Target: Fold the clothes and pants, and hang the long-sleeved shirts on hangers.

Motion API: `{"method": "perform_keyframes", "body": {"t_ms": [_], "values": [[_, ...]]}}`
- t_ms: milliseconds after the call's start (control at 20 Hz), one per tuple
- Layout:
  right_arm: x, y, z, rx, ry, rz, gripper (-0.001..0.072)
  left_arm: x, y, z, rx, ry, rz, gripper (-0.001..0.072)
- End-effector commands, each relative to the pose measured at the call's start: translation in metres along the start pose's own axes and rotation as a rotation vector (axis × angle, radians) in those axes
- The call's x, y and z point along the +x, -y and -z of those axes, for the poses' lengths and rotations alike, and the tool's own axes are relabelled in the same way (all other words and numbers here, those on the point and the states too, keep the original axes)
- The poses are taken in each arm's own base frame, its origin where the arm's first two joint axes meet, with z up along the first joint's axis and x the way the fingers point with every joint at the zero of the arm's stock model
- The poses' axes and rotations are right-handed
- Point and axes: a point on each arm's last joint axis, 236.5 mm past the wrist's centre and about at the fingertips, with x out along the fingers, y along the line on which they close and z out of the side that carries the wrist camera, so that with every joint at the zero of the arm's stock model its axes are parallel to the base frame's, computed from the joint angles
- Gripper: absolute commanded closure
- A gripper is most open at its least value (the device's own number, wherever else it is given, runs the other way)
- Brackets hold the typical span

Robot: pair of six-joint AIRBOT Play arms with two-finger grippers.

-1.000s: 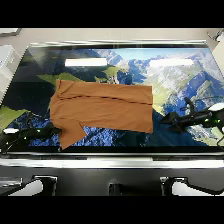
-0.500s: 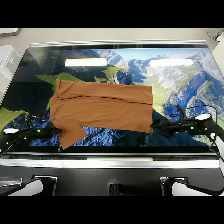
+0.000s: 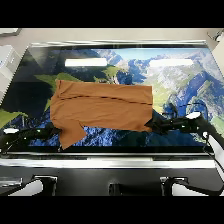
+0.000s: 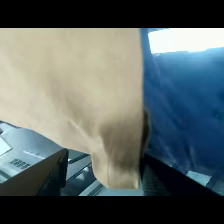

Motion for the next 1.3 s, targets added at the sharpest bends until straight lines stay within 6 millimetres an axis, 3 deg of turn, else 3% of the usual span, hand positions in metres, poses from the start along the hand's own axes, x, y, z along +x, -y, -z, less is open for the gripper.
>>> {"method": "perform_keyframes", "body": {"t_ms": [0,150,250,350,600,750,950,1100,1250], "values": [[0.006,0.006,0.011,0.012,-0.046,0.023,0.0179,0.0,0.0,-0.001,0.001,0.001,0.0,0.0688],[0.006,0.006,0.011,0.012,-0.044,0.023,0.0339,0.0,0.0,-0.001,0.003,0.001,0.0,0.0688],[0.006,0.007,0.009,0.012,-0.033,0.027,0.0542,0.0,0.0,-0.001,0.003,0.001,0.0,0.0688],[0.006,0.006,0.008,0.014,-0.031,0.024,0.0664,0.0,0.0,-0.001,0.003,0.001,0.0,0.0688],[-0.007,-0.009,0.001,-0.025,0.015,0.003,0.0681,-0.006,0.012,-0.012,0.032,0.013,0.019,0.069],[-0.033,-0.043,-0.011,-0.127,0.076,-0.048,0.0682,-0.026,0.049,-0.036,0.118,0.023,0.081,0.069],[-0.074,-0.075,-0.019,-0.231,0.133,-0.03,0.0683,-0.068,0.106,-0.058,0.209,0.04,0.156,0.069],[-0.085,-0.062,0.007,-0.236,0.065,0.054,0.0682,-0.095,0.119,-0.052,0.241,0.046,0.115,0.0691],[-0.095,-0.065,0.034,-0.242,-0.003,0.066,0.0682,-0.121,0.128,-0.034,0.255,0.072,0.072,0.0691]]}}
